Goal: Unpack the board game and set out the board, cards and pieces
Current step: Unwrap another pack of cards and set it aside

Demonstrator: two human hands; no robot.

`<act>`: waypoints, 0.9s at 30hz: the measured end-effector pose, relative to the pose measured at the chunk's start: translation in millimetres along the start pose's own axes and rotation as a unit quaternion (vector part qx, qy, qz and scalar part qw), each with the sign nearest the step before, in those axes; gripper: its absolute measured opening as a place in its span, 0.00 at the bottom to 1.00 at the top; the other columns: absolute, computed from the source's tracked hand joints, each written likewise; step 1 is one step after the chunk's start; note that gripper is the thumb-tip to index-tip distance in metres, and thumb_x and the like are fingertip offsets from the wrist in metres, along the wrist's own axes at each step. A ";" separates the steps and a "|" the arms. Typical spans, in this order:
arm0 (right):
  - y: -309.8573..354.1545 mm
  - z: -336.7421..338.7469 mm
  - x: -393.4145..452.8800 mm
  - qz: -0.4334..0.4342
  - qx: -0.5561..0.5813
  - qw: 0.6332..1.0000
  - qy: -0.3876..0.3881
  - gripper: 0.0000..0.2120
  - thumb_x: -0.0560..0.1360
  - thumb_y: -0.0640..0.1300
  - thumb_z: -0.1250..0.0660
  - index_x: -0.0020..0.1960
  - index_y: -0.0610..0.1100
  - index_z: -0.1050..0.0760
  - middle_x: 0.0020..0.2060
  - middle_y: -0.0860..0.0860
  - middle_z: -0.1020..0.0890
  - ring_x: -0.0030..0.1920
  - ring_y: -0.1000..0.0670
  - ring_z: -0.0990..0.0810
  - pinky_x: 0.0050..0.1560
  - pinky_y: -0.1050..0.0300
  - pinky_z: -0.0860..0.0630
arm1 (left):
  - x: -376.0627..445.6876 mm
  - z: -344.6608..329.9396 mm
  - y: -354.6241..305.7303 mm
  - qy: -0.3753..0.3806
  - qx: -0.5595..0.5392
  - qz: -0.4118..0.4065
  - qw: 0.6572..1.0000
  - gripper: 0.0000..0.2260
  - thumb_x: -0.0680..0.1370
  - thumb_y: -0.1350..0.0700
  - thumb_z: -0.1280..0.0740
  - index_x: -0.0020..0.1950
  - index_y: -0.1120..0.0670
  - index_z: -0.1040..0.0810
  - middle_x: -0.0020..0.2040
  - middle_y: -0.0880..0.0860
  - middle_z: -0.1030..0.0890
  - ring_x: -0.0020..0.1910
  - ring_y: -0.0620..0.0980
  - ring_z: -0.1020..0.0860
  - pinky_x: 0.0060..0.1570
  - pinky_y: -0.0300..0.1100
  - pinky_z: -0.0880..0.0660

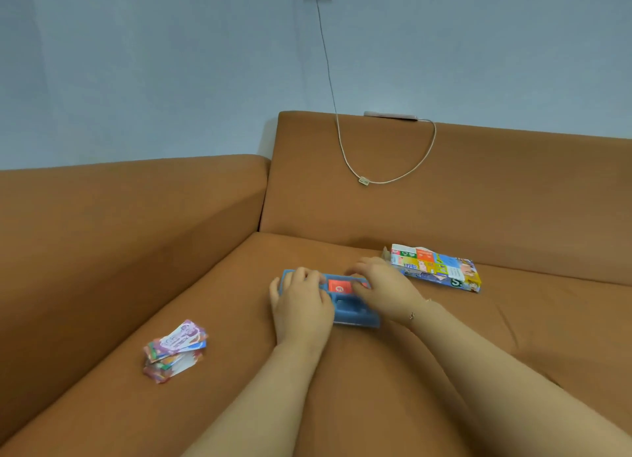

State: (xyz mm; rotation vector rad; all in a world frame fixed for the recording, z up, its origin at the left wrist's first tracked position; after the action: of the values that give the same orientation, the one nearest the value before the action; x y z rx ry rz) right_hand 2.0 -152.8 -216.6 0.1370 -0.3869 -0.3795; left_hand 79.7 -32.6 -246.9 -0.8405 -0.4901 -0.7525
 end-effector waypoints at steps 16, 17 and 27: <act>-18.7 -25.3 3.3 -0.013 0.073 0.997 0.005 0.09 0.73 0.41 0.36 0.36 0.52 0.29 0.36 0.52 0.29 0.42 0.49 0.30 0.45 0.54 0.35 | 15.2 -27.3 12.2 0.108 0.071 0.011 0.992 0.15 0.79 0.56 0.43 0.63 0.44 0.25 0.62 0.42 0.23 0.62 0.43 0.29 0.66 0.42 0.43; -19.7 -23.5 0.6 -0.006 0.102 0.995 -0.021 0.14 0.73 0.40 0.36 0.32 0.53 0.34 0.33 0.54 0.31 0.38 0.52 0.31 0.43 0.56 0.36 | 15.4 -26.7 11.7 0.103 0.067 0.010 0.992 0.15 0.79 0.56 0.43 0.62 0.44 0.24 0.61 0.42 0.22 0.61 0.43 0.29 0.65 0.42 0.43; -43.2 53.6 -78.4 0.079 0.117 0.941 -0.308 0.12 0.72 0.33 0.32 0.50 0.46 0.17 0.46 0.54 0.22 0.51 0.58 0.27 0.54 0.72 0.34 | 26.7 -9.4 -20.6 -0.020 -0.176 -0.038 0.983 0.11 0.77 0.64 0.39 0.52 0.53 0.21 0.47 0.46 0.20 0.47 0.44 0.24 0.49 0.29 0.32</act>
State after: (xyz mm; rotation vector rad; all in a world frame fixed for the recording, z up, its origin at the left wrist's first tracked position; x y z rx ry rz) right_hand -100.6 -165.5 -202.8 0.2178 -1.0594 -0.2079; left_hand 82.2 -59.8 -225.0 -1.1729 -0.4318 -0.9102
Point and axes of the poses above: each hand's wrist, its own x-axis towards the middle knuckle, its own z-axis out of the back of the hand, y = z × x, the point moved 6 cm from there along x, towards the middle knuckle
